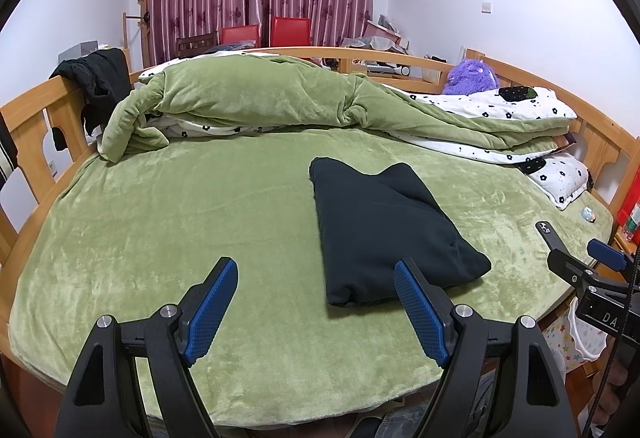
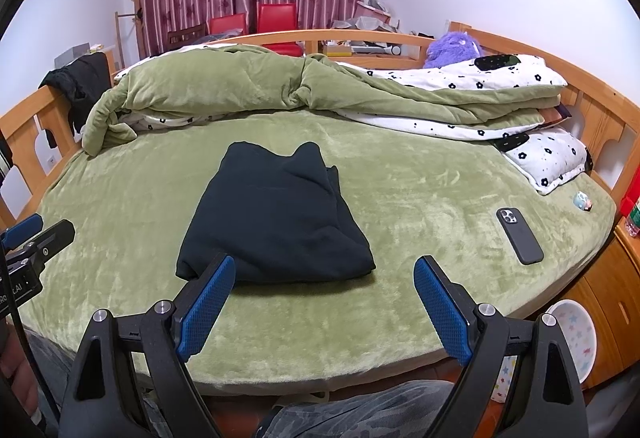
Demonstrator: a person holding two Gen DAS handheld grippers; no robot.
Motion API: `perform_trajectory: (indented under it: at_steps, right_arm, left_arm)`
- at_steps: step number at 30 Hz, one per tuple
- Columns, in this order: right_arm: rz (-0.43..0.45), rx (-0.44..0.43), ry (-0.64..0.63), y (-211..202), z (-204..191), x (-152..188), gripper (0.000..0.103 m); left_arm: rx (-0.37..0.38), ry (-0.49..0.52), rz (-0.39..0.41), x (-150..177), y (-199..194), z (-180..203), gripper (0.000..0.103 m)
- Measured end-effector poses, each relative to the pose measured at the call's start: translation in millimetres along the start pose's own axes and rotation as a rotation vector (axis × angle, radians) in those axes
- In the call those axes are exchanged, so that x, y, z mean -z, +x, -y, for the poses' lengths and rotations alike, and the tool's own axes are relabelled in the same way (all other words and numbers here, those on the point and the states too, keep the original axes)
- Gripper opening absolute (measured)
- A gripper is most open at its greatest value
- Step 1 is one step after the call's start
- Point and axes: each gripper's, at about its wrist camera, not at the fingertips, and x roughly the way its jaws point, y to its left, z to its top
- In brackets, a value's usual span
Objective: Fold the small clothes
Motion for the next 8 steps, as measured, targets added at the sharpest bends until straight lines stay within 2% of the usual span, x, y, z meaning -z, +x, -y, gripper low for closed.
perform_trajectory:
  at_steps: [8]
  right_arm:
    - [0.001, -0.001, 0.0, 0.0, 0.0, -0.3, 0.09]
  left_arm:
    - [0.002, -0.003, -0.005, -1.5, -4.4, 0.0, 0.079]
